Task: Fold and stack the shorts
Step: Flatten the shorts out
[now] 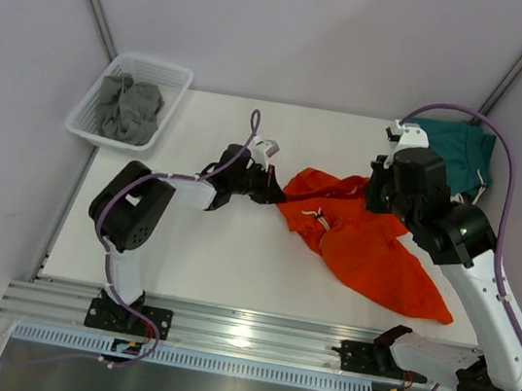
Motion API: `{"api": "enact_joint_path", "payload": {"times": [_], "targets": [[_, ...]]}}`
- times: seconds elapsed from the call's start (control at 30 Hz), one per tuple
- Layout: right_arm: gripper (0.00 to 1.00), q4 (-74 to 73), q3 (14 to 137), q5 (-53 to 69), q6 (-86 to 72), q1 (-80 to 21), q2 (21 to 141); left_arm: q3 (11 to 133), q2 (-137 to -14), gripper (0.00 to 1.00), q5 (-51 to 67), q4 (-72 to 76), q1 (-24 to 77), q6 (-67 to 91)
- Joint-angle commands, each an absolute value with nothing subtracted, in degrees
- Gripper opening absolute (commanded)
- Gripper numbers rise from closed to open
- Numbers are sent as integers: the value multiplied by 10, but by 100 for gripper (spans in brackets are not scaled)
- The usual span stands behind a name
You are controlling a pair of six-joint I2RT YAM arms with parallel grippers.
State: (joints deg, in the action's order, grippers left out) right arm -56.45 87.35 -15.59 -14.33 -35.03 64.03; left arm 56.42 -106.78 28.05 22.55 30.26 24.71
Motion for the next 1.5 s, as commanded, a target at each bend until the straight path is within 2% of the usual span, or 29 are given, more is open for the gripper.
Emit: {"api": "enact_joint_path", "payload": {"times": [0.0,0.17,0.3,0.33,0.43,0.47,0.57,0.6,0.73,0.8,0.9,0.93,1.03,1.17,1.47], "targets": [[0,-538,873,-162,-147,-341,619,571,-1084,0,335,259,307,263],[0,-527,838,-134,-150,-293,599,578,-1049,0,335,241,295,265],[0,-469,791,-34,-154,-203,599,680,-979,0,239,63,266,221],[0,-444,790,-14,-157,-199,618,745,-976,0,223,-31,256,216],[0,-405,823,9,-167,-216,681,912,-980,0,197,-142,208,218],[0,-395,837,9,-170,-228,696,1005,-983,0,194,-195,187,220],[0,-351,910,8,-178,-293,749,1107,-999,1,163,-322,150,208],[0,-347,973,6,-178,-309,769,1224,-1005,0,154,-354,142,206],[0,-362,1158,3,-150,-379,853,1412,-987,0,154,-434,87,207],[0,-358,1207,4,-144,-387,869,1409,-949,0,154,-426,80,206],[0,-345,1241,23,-142,-392,854,1314,-841,0,138,-381,81,187],[0,-344,1234,27,-144,-393,847,1220,-811,0,127,-365,81,177],[0,-338,1172,40,-161,-400,808,1106,-706,0,48,-330,80,162],[0,-303,1066,47,-179,-409,734,1029,-628,0,27,-317,80,152],[0,-295,1016,4,-158,-468,599,940,-484,0,51,-291,80,161]]}}
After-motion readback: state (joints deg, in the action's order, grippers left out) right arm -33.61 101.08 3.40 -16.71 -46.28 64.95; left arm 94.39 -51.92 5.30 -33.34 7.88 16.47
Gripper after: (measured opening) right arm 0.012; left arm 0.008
